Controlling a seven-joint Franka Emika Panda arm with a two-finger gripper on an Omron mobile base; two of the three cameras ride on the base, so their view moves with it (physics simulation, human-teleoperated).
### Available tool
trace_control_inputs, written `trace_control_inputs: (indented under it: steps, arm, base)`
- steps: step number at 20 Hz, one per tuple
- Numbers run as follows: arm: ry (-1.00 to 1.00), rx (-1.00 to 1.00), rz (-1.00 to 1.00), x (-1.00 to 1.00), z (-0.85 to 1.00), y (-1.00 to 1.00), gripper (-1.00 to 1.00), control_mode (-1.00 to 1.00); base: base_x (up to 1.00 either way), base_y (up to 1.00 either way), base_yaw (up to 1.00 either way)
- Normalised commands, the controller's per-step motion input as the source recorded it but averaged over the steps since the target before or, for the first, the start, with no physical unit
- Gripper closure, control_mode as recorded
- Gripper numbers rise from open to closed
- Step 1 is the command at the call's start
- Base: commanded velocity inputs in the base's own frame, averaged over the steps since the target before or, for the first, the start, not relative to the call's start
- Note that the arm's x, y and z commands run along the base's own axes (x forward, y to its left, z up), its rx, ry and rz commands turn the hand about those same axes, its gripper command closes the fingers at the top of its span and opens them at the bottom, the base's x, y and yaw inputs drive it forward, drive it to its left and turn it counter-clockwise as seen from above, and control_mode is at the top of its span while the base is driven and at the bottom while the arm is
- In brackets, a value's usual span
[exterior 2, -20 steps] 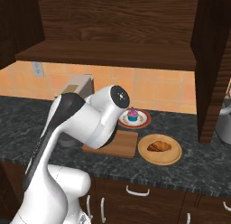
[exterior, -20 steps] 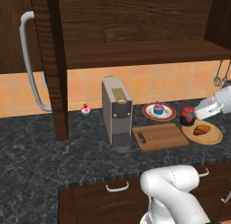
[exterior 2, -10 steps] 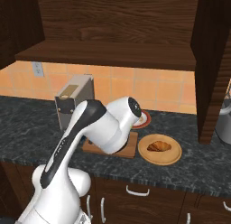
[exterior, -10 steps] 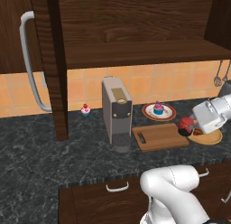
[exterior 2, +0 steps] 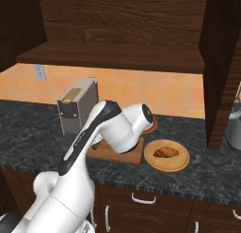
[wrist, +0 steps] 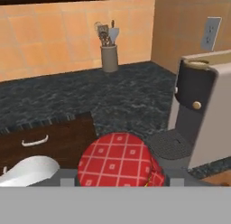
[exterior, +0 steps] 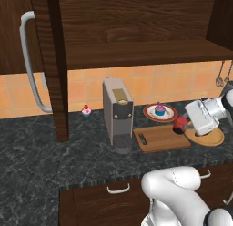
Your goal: From the different types of pastries on the counter, select a croissant and place it on the cutting board. Then retrieve a jar of jam from the cabinet and place it alongside the croissant on the cutting board.
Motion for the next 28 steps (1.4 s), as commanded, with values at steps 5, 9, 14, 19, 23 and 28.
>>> trace_control_inputs:
  steps: [5,9,14,19,23,28]
  arm:
    - [-0.1,0.0,0.24,0.08,-0.31,0.0,1.0,-1.0]
    - [-0.11,0.0,0.24,0.23,-0.28,0.0,1.0,-1.0]
    - [-0.25,0.0,0.1,0.73,-0.18,0.0,1.0,-1.0]
    - [-0.12,0.0,0.2,0.3,-0.29,0.0,1.0,-1.0]
    - [-0.05,0.0,0.06,0.65,-0.38,0.0,1.0,-1.0]
    - [-0.04,0.0,-0.01,0.74,-0.24,0.0,1.0,-1.0]
  base:
    - [0.0,0.0,0.0]
    - [0.0,0.0,0.0]
    - [0.0,0.0,0.0]
    - [0.0,0.0,0.0]
    - [0.0,0.0,0.0]
    - [0.0,0.0,0.0]
